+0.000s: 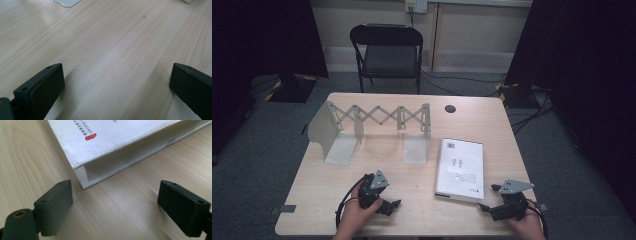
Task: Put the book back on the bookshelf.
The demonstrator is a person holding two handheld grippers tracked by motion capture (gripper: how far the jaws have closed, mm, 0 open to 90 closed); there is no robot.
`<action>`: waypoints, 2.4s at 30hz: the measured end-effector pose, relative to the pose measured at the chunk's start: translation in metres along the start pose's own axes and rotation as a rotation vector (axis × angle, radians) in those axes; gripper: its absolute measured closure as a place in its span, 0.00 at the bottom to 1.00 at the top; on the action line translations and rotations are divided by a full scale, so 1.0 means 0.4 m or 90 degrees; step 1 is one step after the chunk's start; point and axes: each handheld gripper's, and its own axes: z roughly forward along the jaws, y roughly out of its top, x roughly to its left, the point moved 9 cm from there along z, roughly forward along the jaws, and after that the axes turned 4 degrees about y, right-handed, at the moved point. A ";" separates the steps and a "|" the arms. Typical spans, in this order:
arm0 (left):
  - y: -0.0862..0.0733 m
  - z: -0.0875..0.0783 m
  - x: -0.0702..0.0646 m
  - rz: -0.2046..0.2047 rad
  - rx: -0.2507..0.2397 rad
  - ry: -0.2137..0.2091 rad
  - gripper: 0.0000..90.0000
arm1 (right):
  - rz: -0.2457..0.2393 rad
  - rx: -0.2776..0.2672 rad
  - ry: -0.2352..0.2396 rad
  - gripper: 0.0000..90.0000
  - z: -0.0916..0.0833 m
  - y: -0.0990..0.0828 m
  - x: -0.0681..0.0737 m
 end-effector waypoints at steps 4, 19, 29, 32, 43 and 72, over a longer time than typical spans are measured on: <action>0.000 0.000 0.000 0.000 0.000 0.000 0.00 | 0.000 0.000 0.000 0.14 0.000 0.000 0.000; 0.021 0.009 -0.009 0.001 0.053 -0.001 0.03 | 0.018 -0.006 -0.017 0.16 0.002 0.004 0.000; 0.064 0.011 -0.044 0.008 0.060 -0.046 0.18 | 0.030 0.016 -0.012 0.22 0.004 0.013 0.026; 0.081 0.011 -0.064 -0.001 0.055 -0.060 0.18 | 0.039 0.010 0.000 0.26 0.005 0.019 0.036; 0.097 0.030 -0.105 0.043 0.092 -0.081 0.20 | 0.034 -0.004 -0.015 0.41 0.011 0.056 0.045; 0.220 0.068 -0.182 0.104 0.078 -0.115 0.20 | 0.044 0.015 -0.013 0.47 0.016 0.084 0.046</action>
